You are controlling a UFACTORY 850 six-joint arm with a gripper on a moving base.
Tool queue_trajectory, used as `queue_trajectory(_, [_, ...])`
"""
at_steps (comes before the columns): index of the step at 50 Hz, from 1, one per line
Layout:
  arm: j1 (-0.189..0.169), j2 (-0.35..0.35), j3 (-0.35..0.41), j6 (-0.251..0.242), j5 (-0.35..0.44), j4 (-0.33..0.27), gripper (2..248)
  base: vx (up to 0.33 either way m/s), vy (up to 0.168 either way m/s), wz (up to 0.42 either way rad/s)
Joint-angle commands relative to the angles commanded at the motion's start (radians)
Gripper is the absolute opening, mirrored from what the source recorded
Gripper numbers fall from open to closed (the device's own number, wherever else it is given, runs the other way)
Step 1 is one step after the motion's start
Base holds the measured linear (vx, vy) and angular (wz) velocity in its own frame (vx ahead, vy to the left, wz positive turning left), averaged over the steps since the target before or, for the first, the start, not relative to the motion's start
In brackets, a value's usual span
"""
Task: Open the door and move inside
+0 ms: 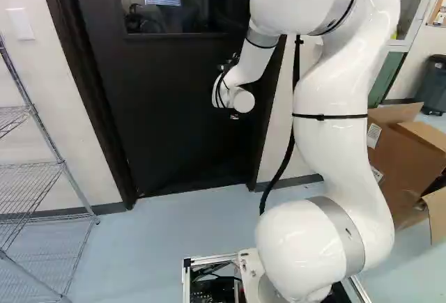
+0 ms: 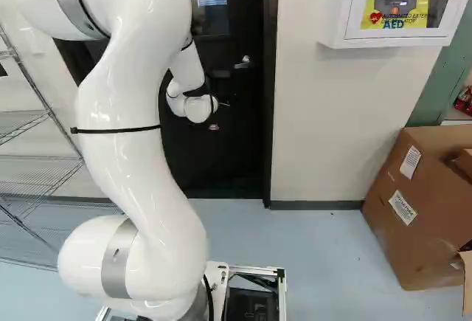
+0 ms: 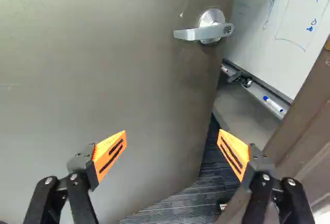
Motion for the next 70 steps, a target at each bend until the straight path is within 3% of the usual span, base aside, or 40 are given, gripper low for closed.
queue_trajectory(70, [0.019,0.331,0.384,0.0,-0.028,0.0,247,0.0,0.0,0.0])
